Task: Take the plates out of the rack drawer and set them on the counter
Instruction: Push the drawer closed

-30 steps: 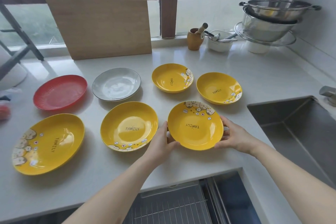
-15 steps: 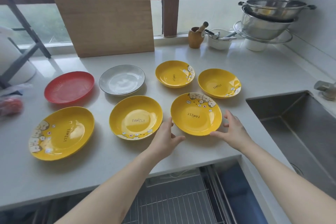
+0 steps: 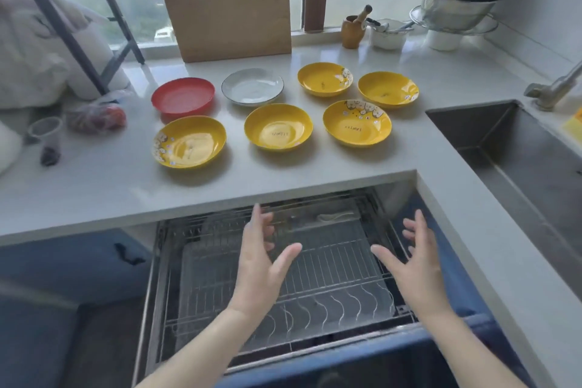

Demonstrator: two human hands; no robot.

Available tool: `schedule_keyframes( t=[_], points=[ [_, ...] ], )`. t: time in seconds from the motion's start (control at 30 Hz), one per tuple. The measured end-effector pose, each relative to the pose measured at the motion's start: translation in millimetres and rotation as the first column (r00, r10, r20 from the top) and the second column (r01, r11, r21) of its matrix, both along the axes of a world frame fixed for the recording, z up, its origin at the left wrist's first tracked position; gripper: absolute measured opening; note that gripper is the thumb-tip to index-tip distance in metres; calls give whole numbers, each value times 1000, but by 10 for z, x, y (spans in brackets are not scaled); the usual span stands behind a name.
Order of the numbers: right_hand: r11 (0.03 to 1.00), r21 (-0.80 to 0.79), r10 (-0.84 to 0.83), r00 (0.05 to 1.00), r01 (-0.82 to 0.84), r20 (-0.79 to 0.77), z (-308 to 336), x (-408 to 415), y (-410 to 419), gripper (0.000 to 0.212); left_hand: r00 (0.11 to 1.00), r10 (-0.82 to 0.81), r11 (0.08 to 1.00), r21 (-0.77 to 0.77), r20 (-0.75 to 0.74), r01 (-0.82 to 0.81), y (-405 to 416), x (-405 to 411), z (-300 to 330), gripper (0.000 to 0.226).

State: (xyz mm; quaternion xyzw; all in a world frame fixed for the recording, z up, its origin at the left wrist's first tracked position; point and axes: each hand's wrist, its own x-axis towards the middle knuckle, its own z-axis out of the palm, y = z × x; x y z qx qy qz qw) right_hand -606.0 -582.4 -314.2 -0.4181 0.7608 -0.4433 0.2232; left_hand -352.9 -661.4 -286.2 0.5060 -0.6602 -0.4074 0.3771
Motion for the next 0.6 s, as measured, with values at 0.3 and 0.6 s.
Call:
schedule_keyframes(
  t=[0.3, 0.6],
  points=[
    [952, 263, -140, 986, 159, -91, -954, 688, 1581, 117, 961, 128, 985, 83, 244, -152, 1559, 1543, -932, 93],
    [800, 531, -243, 960, 279, -139, -1180, 522, 1529, 116, 717, 483, 711, 252, 503, -656, 1730, 1738, -1275, 83]
  ],
)
